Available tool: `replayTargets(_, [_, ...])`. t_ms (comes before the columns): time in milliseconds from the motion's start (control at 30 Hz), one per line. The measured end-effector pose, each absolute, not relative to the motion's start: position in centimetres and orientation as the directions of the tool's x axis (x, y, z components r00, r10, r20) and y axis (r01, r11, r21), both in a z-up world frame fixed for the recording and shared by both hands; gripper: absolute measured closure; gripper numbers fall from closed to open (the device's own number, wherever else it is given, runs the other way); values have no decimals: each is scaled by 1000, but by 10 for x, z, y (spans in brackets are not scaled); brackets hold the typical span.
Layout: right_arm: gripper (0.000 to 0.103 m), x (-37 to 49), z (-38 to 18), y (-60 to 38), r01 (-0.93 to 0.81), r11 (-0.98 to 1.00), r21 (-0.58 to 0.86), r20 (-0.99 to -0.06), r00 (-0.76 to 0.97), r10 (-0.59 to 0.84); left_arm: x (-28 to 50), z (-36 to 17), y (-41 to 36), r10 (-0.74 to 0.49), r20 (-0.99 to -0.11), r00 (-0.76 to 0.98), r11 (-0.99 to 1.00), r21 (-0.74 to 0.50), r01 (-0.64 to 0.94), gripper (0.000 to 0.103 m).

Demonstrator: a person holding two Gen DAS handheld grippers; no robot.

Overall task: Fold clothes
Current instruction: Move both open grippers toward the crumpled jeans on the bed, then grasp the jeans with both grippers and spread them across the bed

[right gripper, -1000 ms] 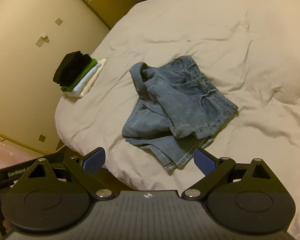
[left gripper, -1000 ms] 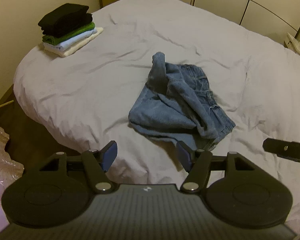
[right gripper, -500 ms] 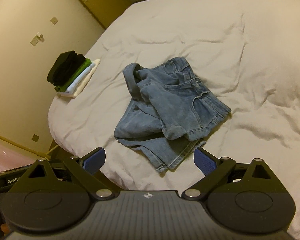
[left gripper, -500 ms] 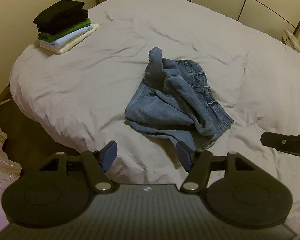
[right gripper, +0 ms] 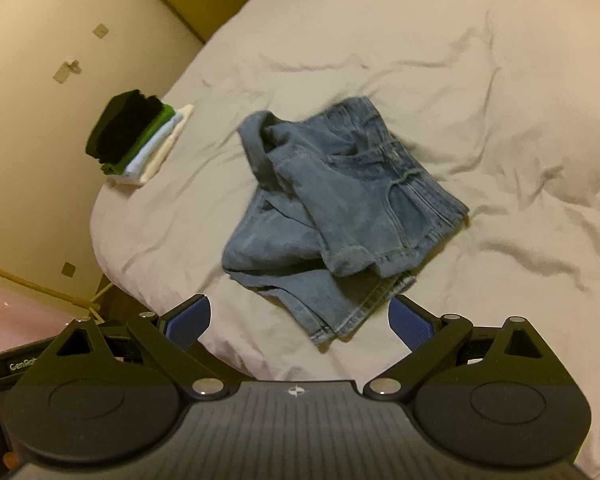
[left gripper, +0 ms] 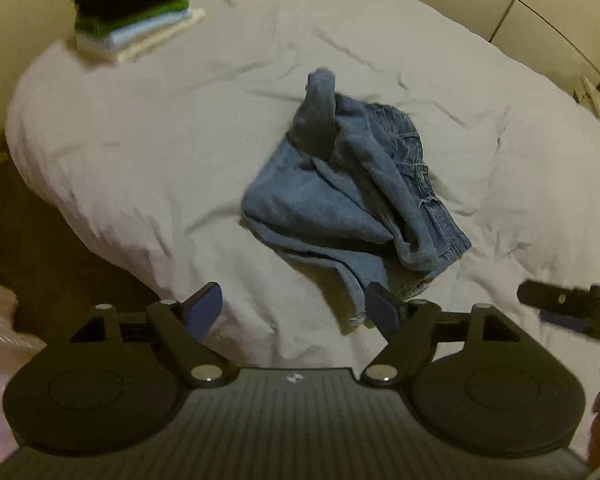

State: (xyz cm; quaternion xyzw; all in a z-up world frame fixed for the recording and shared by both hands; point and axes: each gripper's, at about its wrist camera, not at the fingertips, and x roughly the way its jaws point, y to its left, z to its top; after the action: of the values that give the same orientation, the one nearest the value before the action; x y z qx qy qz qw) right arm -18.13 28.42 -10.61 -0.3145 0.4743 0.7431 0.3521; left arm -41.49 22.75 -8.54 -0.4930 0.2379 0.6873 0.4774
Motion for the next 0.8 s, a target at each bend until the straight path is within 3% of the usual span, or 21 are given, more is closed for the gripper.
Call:
replayTargets(133, [5,-166,-146,298,-848,-175,501,-827,-528,190,-438,-134,242,396,-918,-14,-508,-206,-837,19])
replayTargets(367, [4,-128,-227,327,-864,103,494,-865,-475,161,-480,-210,283,344,-937,58,-611,-271,-744,15])
replayTargets(533, [4,-124,-278,352,-789,294,540,-842,-513,169,-503,-249,317,338,-935,109,-673,-321,-667,8])
replayTargets(800, [4,-142,-329,403,-731,396,556,-831,-496,252,-532,-302,365,321,-938,132,-722,-332,-607,5])
